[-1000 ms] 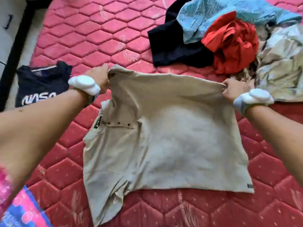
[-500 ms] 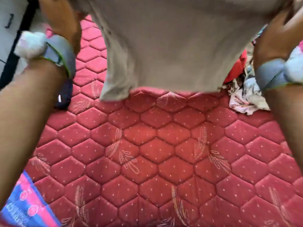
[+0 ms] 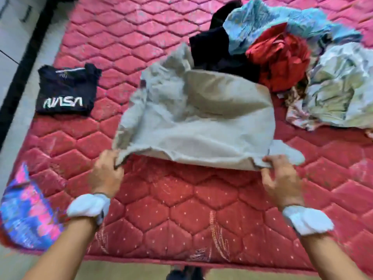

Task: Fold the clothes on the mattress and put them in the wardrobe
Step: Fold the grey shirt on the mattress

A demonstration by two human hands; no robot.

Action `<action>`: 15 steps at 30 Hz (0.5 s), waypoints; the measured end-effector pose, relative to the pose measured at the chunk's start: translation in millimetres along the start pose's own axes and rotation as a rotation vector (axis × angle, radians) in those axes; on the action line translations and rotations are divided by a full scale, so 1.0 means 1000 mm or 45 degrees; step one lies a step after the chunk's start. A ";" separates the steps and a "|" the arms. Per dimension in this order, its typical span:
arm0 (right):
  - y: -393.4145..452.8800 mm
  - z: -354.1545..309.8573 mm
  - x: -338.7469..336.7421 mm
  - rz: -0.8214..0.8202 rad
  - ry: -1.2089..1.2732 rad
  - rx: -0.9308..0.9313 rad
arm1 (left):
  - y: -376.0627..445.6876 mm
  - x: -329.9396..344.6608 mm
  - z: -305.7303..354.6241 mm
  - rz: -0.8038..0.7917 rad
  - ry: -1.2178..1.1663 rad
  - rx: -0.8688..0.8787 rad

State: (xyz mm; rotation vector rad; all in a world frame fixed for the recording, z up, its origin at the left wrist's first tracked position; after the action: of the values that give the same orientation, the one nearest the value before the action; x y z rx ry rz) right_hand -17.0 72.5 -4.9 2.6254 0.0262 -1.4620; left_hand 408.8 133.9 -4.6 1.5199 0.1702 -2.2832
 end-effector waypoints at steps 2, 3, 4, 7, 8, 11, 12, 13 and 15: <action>-0.021 0.031 0.044 -0.292 -0.088 0.138 | -0.035 0.026 -0.014 -0.232 0.190 -0.169; -0.027 0.045 0.057 -0.384 -0.091 0.208 | -0.046 0.035 -0.022 -0.304 0.260 -0.243; -0.031 0.057 0.063 -0.427 -0.092 0.253 | -0.049 0.042 -0.031 -0.313 0.342 -0.252; -0.046 0.062 0.067 -0.424 -0.127 0.279 | -0.057 0.045 -0.033 -0.416 0.456 -0.088; -0.051 0.065 0.065 -0.398 -0.136 0.306 | -0.060 0.045 -0.034 -0.412 0.503 0.035; -0.072 0.072 0.064 -0.662 -0.154 0.403 | -0.068 0.038 -0.045 -0.633 0.728 0.092; -0.081 0.072 0.068 -0.861 -0.117 0.417 | -0.077 0.039 -0.055 -0.851 0.866 0.016; -0.091 0.071 0.072 -1.040 -0.104 0.411 | -0.085 0.038 -0.066 -0.993 0.938 -0.069; -0.091 0.069 0.069 -1.087 -0.140 0.403 | -0.093 0.037 -0.081 -1.191 0.998 -0.256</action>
State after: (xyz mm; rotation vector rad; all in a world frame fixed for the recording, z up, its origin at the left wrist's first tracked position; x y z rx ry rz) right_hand -46.3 150.0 -109.0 2.9251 1.1095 -1.9593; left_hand 430.0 235.3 -81.5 2.4591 1.5403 -1.9243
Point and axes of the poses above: each hand's wrist, its own y-axis towards the middle knuckle, its own x-axis out of the palm, z = x × y, the point moved 7 cm from there along y, towards the middle knuckle
